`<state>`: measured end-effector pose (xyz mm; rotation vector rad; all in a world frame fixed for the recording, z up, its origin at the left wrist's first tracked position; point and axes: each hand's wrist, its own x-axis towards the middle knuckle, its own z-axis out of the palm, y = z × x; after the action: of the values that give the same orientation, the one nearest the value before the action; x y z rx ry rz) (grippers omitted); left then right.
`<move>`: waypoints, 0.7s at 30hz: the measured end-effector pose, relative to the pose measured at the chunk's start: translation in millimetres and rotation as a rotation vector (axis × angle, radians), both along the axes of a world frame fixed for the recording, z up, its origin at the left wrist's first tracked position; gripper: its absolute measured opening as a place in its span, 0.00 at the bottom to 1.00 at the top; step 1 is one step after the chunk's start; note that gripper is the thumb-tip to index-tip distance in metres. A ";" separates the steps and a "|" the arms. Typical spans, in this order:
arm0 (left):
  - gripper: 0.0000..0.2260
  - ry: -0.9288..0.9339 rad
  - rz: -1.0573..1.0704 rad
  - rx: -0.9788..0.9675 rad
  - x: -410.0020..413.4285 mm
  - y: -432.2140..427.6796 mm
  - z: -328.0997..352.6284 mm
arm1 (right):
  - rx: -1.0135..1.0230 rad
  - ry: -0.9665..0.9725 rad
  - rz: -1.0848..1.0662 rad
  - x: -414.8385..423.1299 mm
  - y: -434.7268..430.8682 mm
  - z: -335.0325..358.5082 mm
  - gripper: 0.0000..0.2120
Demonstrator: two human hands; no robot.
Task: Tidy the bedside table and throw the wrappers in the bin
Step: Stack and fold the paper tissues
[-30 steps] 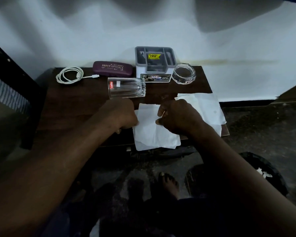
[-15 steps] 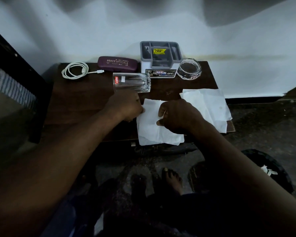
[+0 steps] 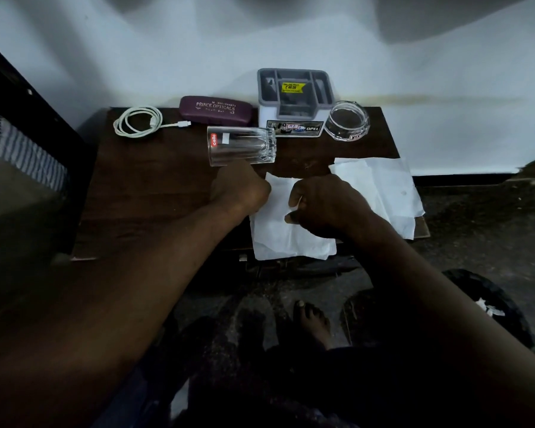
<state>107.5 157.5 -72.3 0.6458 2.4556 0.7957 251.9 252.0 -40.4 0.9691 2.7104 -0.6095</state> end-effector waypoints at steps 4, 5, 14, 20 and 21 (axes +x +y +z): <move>0.04 -0.067 0.013 0.084 4.9 1.0 8.1 | -0.004 0.018 -0.001 0.9 1.4 0.1 0.12; 0.04 -0.060 0.008 0.107 6.3 0.9 10.6 | -0.002 0.015 -0.004 1.2 2.3 0.3 0.12; 0.09 -0.071 -0.014 0.059 4.3 -11.9 25.4 | -0.004 0.087 -0.041 3.2 4.0 5.7 0.12; 0.09 -0.024 -0.074 -0.135 0.7 -21.5 16.4 | -0.033 0.143 -0.062 6.7 7.8 7.8 0.12; 0.09 -0.012 -0.098 -0.170 0.7 -22.1 16.2 | -0.043 0.153 -0.064 7.8 8.8 9.1 0.12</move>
<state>108.2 135.4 -56.1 0.6894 2.4274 0.5442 259.7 260.8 -31.4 1.0427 2.7939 -0.7806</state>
